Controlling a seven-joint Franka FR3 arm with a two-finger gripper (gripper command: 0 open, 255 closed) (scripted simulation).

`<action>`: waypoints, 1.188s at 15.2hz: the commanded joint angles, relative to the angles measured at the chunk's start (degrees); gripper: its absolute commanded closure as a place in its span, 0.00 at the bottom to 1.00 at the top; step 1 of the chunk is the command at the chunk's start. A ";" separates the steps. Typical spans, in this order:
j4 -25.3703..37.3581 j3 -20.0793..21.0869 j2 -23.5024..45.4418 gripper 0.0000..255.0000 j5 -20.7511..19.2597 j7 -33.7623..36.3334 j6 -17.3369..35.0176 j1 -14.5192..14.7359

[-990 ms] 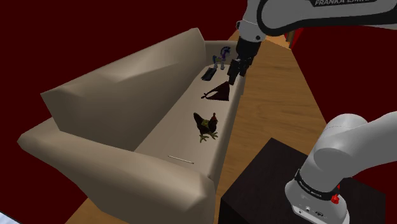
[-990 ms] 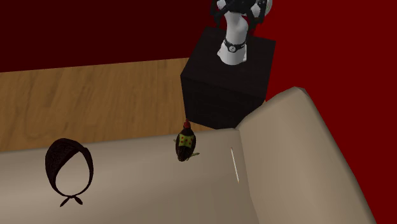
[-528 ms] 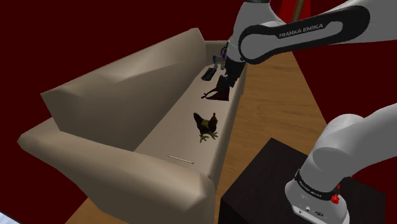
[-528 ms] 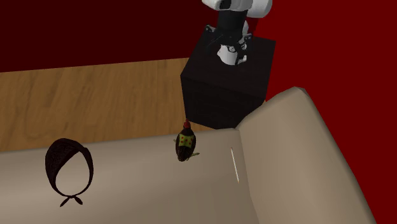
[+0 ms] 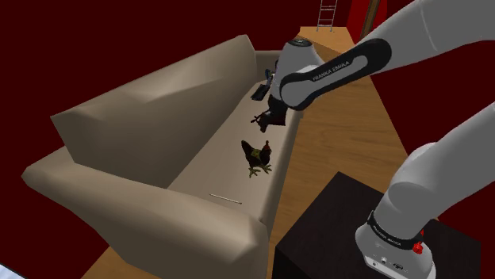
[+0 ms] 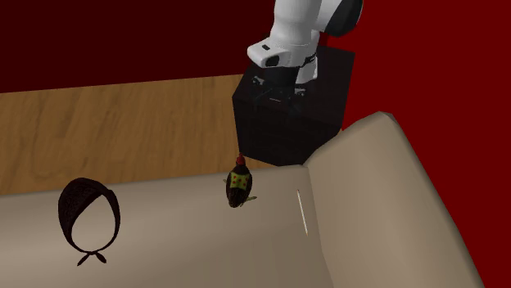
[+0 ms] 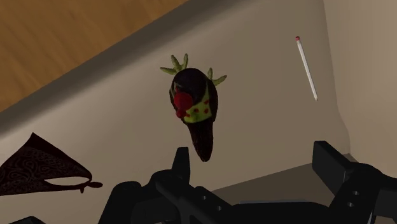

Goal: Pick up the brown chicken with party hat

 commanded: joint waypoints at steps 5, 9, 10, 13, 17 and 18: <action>3.19 0.87 13.90 0.00 -4.28 3.86 12.83 -2.48; 7.18 0.38 23.48 0.00 -9.77 8.55 19.60 -3.47; 8.42 -0.09 25.88 0.00 -11.37 9.92 21.04 -3.42; 12.69 -2.42 33.01 0.00 -15.64 13.79 24.85 -2.27; 19.43 -5.96 42.33 0.00 -18.63 17.15 28.85 -0.02; 21.30 -6.68 44.63 0.00 -18.92 17.67 29.67 0.44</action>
